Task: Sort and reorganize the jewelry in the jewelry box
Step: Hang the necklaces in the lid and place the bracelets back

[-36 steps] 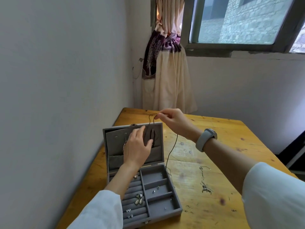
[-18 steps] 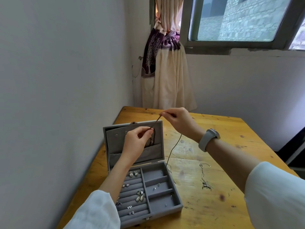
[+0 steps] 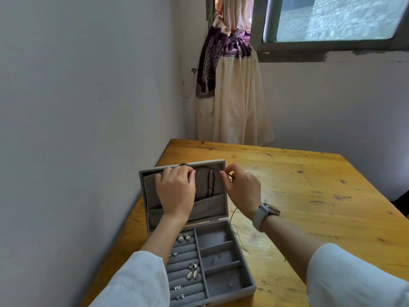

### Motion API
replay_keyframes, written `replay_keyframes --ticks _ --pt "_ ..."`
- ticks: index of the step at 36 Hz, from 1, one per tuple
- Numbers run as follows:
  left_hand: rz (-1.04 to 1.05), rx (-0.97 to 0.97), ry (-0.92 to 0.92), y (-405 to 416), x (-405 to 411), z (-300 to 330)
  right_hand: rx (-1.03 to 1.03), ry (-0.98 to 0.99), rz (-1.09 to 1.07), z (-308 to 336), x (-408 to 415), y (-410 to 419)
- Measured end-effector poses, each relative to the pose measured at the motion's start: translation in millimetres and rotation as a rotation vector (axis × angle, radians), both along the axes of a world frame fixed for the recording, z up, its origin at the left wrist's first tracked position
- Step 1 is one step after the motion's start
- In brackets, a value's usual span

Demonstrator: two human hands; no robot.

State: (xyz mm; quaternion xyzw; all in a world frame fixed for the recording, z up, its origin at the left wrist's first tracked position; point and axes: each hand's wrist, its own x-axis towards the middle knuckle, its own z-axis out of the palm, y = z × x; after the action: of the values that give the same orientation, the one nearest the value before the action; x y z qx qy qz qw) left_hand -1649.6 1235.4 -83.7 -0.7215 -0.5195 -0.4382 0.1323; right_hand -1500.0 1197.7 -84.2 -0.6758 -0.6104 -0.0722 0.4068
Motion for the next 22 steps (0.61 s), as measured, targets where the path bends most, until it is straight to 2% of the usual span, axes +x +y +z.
replay_keyframes --ticks 4,11,22 --pt "0.113 0.028 0.049 6.1 5.9 -6.9 0.033 0.031 -0.051 -10.3 -3.3 10.1" --pt "0.162 0.027 0.106 13.5 7.8 -15.2 0.073 0.023 -0.059 -30.1 -4.9 15.0" --pt "0.126 0.097 0.266 8.1 1.7 -29.6 0.069 -0.224 0.072 -51.1 -9.6 0.5"
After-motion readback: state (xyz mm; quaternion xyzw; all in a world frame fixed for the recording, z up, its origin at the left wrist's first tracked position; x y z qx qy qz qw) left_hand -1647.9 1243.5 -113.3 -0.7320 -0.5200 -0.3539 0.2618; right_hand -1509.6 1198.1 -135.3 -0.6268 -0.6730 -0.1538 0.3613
